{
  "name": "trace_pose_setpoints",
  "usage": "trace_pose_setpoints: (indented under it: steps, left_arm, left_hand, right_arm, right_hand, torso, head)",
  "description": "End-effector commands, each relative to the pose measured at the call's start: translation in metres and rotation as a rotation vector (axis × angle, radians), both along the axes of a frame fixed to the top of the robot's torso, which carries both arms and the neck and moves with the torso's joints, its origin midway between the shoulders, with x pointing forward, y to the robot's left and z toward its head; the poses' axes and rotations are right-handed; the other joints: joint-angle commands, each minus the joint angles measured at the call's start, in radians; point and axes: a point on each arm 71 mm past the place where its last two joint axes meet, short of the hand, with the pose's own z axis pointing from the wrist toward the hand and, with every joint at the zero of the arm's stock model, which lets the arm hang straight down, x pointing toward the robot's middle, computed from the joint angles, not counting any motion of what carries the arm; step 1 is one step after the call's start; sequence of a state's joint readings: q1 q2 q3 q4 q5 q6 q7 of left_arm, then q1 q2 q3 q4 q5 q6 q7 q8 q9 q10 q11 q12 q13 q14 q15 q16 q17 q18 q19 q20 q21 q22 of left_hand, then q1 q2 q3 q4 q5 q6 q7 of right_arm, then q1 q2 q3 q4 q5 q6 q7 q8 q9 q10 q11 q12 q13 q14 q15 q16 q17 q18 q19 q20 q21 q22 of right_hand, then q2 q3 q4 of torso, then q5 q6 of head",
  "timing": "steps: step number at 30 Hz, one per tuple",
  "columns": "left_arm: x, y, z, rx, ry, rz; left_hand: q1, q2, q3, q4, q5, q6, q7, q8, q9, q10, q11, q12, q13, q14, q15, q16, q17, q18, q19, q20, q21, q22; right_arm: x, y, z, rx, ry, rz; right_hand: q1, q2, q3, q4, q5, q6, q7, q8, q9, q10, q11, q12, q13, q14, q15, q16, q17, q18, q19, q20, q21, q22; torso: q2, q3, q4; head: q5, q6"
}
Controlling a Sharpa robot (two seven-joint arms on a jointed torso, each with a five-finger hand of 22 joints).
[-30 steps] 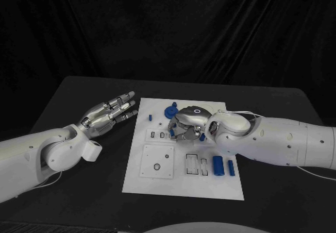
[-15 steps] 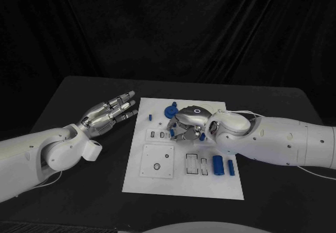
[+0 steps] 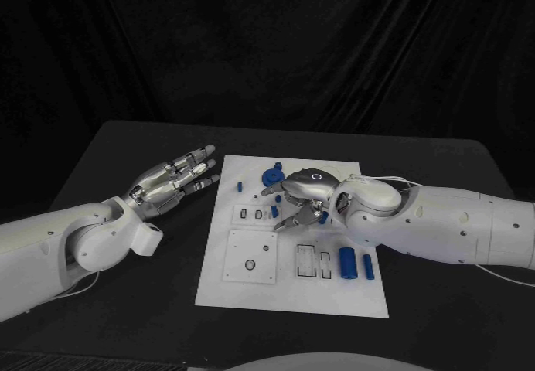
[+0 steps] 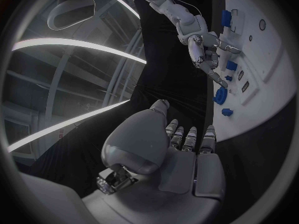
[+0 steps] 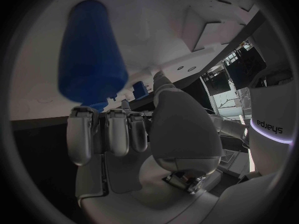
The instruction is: Assemble the parts on the task board
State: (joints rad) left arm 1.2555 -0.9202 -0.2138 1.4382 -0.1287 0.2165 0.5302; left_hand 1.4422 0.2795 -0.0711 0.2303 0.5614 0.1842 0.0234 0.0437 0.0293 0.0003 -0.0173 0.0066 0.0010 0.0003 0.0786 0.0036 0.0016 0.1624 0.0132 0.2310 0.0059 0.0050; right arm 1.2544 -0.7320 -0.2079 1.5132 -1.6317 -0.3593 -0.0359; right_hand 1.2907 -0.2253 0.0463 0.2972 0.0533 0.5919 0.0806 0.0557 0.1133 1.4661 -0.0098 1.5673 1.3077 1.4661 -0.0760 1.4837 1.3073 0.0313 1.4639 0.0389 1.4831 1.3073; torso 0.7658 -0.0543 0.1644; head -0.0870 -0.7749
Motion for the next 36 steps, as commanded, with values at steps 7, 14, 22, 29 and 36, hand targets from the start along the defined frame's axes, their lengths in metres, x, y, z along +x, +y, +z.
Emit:
trace_pose_setpoints:
  steps: [7,14,22,29,36]
  left_arm:
    - [-0.003,0.002,0.000,-0.001,0.002,0.004]
    - [-0.006,0.009,0.003,0.017,-0.004,0.046]
    - [-0.003,0.011,0.016,0.109,-0.112,0.176]
    - [0.006,0.003,0.037,0.350,-0.321,0.183]
    - [0.012,-0.013,0.043,0.571,-0.369,0.105]
  left_hand:
    - [-0.001,0.000,0.008,0.000,0.006,0.003,0.008,0.005,0.001,0.000,0.009,-0.007,-0.001,0.000,0.005,-0.004,-0.002,0.017,0.000,0.005,0.004,0.002]
    - [-0.004,-0.038,0.010,-0.027,0.004,0.022,0.017,0.013,0.004,0.000,0.019,-0.007,-0.001,0.013,0.012,0.010,0.006,0.018,0.005,0.008,0.007,0.003]
    - [0.020,-0.101,0.061,-0.075,-0.044,0.107,0.097,0.037,0.012,0.413,0.133,0.142,0.189,0.243,0.088,0.269,0.073,0.019,0.117,0.055,0.073,0.035]
    - [0.021,-0.158,0.104,-0.021,-0.174,0.155,0.101,0.040,0.016,0.669,0.216,0.338,0.554,0.546,0.113,0.645,0.171,0.005,0.604,0.056,0.302,0.127]
    - [-0.010,-0.190,0.069,0.048,-0.319,0.287,0.132,0.068,0.027,0.765,0.177,0.704,0.815,0.671,0.051,0.990,0.309,0.019,0.832,0.009,0.416,0.176]
  right_arm:
    - [-0.005,-0.010,0.030,0.179,-0.138,0.014]
    - [-0.004,-0.033,0.084,0.352,-0.239,0.000]
    - [0.005,-0.068,0.126,0.447,-0.293,-0.065]
    - [0.010,-0.086,0.131,0.451,-0.275,-0.113]
    - [0.011,-0.092,0.118,0.442,-0.234,-0.140]
  right_hand:
    - [-0.094,0.015,-0.038,0.001,-0.002,0.094,0.003,0.019,0.002,0.105,-0.005,0.004,0.263,0.069,-0.003,-0.001,0.064,-0.006,0.060,-0.008,-0.006,0.230]
    - [-0.134,0.014,-0.042,0.002,-0.002,0.148,0.004,0.028,0.004,0.105,-0.004,0.004,0.263,0.069,-0.001,-0.001,0.062,-0.007,0.060,-0.006,-0.005,0.231]
    - [-0.197,0.072,-0.002,-0.001,0.001,0.303,0.010,0.087,0.027,0.105,0.001,0.004,0.263,0.070,0.003,0.002,0.065,-0.008,0.062,-0.001,-0.001,0.232]
    - [-0.179,0.106,0.021,-0.003,0.016,0.381,0.005,0.132,0.057,0.105,0.005,0.004,0.263,0.074,0.006,0.013,0.083,-0.012,0.071,0.002,0.015,0.238]
    - [-0.151,0.119,0.033,-0.006,0.031,0.385,0.003,0.142,0.066,0.105,0.008,0.004,0.263,0.074,0.009,0.013,0.082,-0.013,0.072,0.004,0.019,0.239]
  torso:
    - [-0.002,0.0008,-0.0012]
    - [-0.002,0.0009,-0.0024]
    - [-0.004,0.0063,-0.0023]
    - [-0.013,0.0125,-0.0094]
    - [-0.025,0.0184,-0.0194]
  head:
    - [0.006,0.001]
    - [0.011,0.002]
    - [-0.011,0.015]
    - [-0.009,0.022]
    - [0.000,0.036]
